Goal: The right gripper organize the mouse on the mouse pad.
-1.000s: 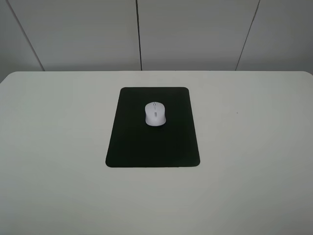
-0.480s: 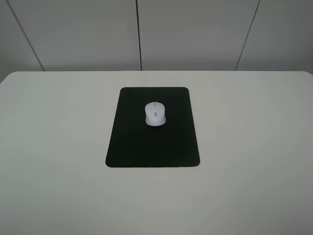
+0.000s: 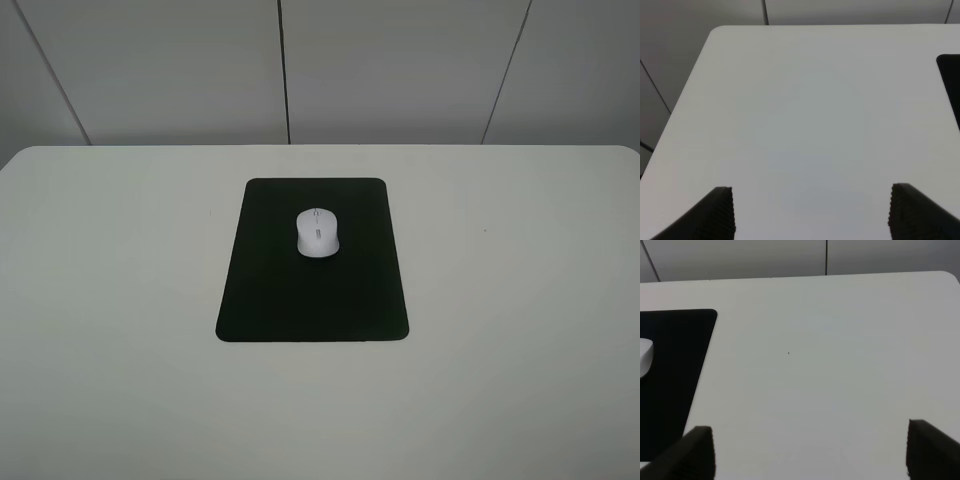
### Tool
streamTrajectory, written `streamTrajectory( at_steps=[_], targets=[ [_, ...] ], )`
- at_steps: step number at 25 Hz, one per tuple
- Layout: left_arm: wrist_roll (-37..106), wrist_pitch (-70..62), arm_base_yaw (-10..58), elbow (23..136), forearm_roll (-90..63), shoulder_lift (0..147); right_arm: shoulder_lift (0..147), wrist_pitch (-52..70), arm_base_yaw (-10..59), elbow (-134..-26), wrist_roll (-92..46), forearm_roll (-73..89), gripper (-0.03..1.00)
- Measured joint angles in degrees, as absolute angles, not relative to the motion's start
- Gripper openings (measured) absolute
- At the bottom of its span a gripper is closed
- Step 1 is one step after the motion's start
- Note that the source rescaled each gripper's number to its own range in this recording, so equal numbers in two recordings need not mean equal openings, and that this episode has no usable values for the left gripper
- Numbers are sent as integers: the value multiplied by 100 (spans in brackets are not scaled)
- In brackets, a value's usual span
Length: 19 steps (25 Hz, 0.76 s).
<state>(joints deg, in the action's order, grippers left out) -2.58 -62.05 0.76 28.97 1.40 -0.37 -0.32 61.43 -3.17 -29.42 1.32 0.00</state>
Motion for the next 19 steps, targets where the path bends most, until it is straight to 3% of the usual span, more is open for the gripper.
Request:
streamTrajectory(
  at_steps=[19],
  targets=[
    [-258, -6205, 76, 2897, 140, -37, -32, 6139, -317, -2942, 132, 0, 69]
  ],
)
